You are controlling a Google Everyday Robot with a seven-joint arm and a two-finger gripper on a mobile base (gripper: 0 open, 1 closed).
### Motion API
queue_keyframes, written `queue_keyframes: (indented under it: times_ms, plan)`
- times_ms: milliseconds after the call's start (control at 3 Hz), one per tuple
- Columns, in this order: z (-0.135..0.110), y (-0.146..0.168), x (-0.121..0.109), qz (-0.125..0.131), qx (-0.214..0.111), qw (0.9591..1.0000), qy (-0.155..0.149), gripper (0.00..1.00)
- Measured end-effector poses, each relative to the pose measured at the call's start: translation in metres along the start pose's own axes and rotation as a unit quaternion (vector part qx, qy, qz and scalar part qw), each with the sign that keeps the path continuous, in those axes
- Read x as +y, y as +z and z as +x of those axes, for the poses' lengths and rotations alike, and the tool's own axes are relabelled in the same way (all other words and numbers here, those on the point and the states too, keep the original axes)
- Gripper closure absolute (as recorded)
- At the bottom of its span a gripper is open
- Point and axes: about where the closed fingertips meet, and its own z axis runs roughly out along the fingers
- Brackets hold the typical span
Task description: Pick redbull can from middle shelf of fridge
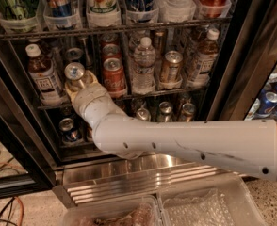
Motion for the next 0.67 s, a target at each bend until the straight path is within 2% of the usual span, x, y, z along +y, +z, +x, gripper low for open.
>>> queue_keyframes:
  times_ms: [667]
  plan:
    - [-0.0074,-0.0068,0.0106,-0.018,-0.004,0.9998,-0.007,1.0]
